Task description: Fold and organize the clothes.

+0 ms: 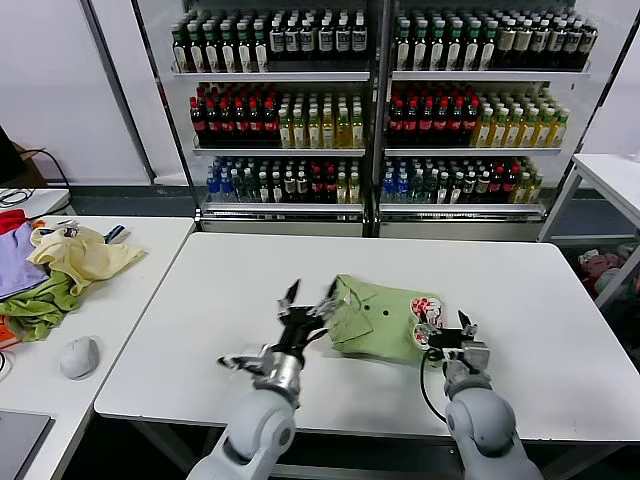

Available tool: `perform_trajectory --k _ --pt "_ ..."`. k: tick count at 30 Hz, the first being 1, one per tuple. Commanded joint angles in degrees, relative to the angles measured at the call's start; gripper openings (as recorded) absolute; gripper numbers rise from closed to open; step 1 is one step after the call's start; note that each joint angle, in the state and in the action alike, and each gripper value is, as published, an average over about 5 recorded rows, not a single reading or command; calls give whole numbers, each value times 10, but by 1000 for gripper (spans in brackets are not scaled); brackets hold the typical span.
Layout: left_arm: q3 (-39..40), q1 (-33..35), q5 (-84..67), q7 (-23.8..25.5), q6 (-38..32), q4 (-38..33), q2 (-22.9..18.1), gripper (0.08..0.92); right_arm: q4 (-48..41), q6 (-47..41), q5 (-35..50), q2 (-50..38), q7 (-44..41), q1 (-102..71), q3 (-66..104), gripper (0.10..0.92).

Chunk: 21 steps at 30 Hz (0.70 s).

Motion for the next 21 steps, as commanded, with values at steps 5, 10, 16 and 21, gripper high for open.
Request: perform_trajectory --k 5,10,16,21 --pt "-102 162 70 -9 -31 -95 28 823 -158 -47 -14 18 33 116 -51 741" --pt "-102 169 73 -9 -33 -97 24 823 -194 -34 -14 6 19 151 -59 595" --pt "-102 177 78 -8 -36 -95 25 823 -233 -19 -30 -3 -1 193 -64 422" --pt "-102 179 78 -7 -35 -100 25 823 -209 30 -46 -14 -24 171 -53 275"
